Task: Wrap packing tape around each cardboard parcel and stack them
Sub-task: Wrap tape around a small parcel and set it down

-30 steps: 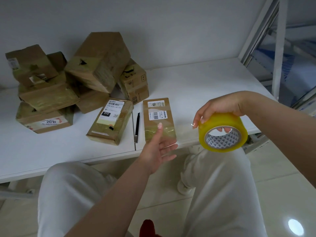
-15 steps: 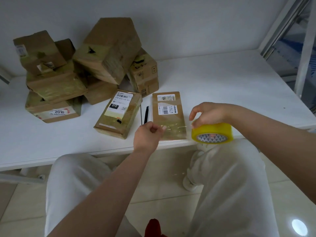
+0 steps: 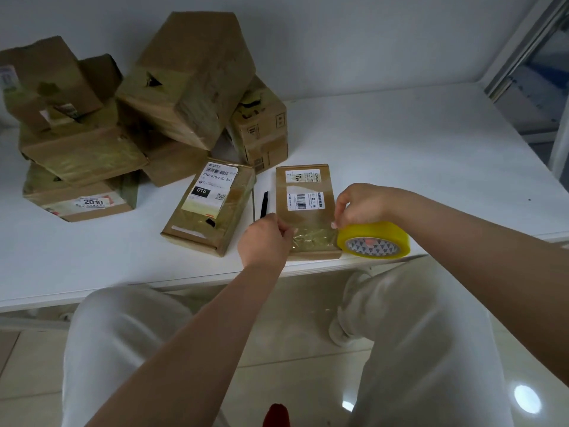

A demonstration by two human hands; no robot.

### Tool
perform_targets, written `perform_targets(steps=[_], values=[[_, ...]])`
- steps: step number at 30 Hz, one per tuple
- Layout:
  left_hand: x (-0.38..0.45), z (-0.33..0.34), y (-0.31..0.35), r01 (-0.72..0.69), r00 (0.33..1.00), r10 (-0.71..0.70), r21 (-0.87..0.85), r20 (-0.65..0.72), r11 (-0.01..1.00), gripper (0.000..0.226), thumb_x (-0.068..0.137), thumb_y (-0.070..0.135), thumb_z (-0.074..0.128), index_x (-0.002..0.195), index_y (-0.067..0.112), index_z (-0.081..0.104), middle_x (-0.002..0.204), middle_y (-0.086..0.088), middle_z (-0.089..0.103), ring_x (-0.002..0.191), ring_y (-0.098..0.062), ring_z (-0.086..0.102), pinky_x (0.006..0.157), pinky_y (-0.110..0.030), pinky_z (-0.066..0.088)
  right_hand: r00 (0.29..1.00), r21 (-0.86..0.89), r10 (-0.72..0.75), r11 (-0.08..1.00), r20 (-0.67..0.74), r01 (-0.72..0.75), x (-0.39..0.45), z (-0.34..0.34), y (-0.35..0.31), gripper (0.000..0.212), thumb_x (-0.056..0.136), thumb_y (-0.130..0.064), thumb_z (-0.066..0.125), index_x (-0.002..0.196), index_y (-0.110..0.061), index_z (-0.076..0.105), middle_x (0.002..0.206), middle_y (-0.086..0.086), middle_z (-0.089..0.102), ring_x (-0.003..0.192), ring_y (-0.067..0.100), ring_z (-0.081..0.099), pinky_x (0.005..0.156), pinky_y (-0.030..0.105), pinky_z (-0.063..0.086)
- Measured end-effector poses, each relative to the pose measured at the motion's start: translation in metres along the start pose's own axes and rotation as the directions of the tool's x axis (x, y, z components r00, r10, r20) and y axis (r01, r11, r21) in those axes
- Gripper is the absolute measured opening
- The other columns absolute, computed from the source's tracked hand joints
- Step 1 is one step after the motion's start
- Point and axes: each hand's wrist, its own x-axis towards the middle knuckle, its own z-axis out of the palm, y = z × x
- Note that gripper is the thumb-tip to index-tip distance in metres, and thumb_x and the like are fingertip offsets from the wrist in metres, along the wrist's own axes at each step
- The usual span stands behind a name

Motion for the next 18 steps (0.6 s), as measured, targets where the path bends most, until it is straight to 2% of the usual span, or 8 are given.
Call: perform_targets(steps=[4,7,10,11,12,14,15,18], values=[[0.004,0.003,-0.004,0.026,1.000,-0.025,0.086,-0.019,0.996,0.039,0.084,0.049,0.070,0.101,0.017,0.055,0.091,0.003,0.065,0.084,-0.018,0.066,0.067,-0.031,0.054,1.000,-0.008,0.010,1.000,-0.001,-0.010,0.004,0.004,0.002,0.027,0.090,-0.032,0.067,0.110,-0.014,0.069,0.118,0.003,0.059,0.103,0.018,0.051,0.080,0.028,0.040],[0.004,0.005,-0.014,0.024,0.999,-0.023,0.038,-0.026,0.999,0.038,0.087,0.044,0.068,0.107,0.016,0.052,0.102,0.000,0.063,0.092,-0.021,0.064,0.068,-0.032,0.051,1.000,0.001,0.010,1.000,0.000,-0.010,0.004,0.005,0.005,0.027,0.089,-0.032,0.067,0.109,-0.014,0.069,0.118,0.003,0.060,0.104,0.019,0.052,0.081,0.027,0.040],[-0.005,0.012,-0.016,-0.290,0.948,0.293,0.043,-0.121,0.956,0.037,0.096,0.033,0.055,0.125,0.011,0.052,0.125,-0.010,0.056,0.117,-0.027,0.052,0.088,-0.040,0.051,1.000,0.002,0.017,1.000,0.008,-0.017,0.004,0.005,0.006,0.028,0.090,-0.033,0.067,0.110,-0.015,0.069,0.119,0.003,0.060,0.105,0.019,0.052,0.083,0.028,0.042],[-0.009,0.016,-0.012,-0.418,0.905,0.420,0.054,-0.060,0.907,0.047,0.097,0.038,0.048,0.135,0.010,0.048,0.138,-0.012,0.050,0.131,-0.029,0.043,0.102,-0.044,0.045,1.000,0.001,0.019,1.000,0.008,-0.019,0.004,0.005,0.006,0.028,0.090,-0.034,0.067,0.110,-0.015,0.069,0.119,0.004,0.060,0.105,0.019,0.052,0.083,0.028,0.042],[-0.013,0.020,-0.008,-0.518,0.855,0.514,0.074,0.064,0.852,0.061,0.097,0.046,0.037,0.147,0.009,0.036,0.152,-0.013,0.036,0.143,-0.030,0.027,0.116,-0.047,0.029,1.000,0.002,0.024,1.000,0.007,-0.024,0.004,0.005,0.006,0.028,0.089,-0.034,0.066,0.109,-0.015,0.069,0.118,0.004,0.060,0.104,0.019,0.053,0.083,0.028,0.042],[-0.018,0.031,-0.003,-0.611,0.775,0.539,0.174,0.330,0.772,0.080,0.095,0.061,0.019,0.156,0.011,0.002,0.163,-0.007,-0.004,0.150,-0.024,-0.010,0.120,-0.044,-0.004,0.999,0.008,0.039,0.999,0.006,-0.039,0.002,0.005,0.006,0.031,0.089,-0.038,0.066,0.108,-0.014,0.068,0.114,0.005,0.062,0.102,0.020,0.054,0.082,0.029,0.042],[-0.018,0.037,-0.004,-0.618,0.763,0.502,0.231,0.407,0.751,0.084,0.095,0.065,0.019,0.154,0.012,-0.009,0.162,-0.006,-0.016,0.148,-0.022,-0.020,0.118,-0.043,-0.008,0.999,0.004,0.045,0.999,0.007,-0.045,0.001,0.007,0.006,0.033,0.089,-0.040,0.066,0.107,-0.013,0.069,0.113,0.005,0.063,0.103,0.021,0.056,0.083,0.030,0.043],[-0.017,0.044,-0.007,-0.593,0.780,0.421,0.333,0.464,0.733,0.093,0.094,0.067,0.028,0.151,0.012,-0.021,0.159,-0.005,-0.028,0.145,-0.023,-0.029,0.117,-0.047,-0.010,0.998,-0.086,0.068,0.994,0.017,-0.067,0.004,0.013,0.005,0.034,0.090,-0.044,0.062,0.107,-0.016,0.069,0.113,0.004,0.065,0.106,0.023,0.058,0.093,0.036,0.048]])
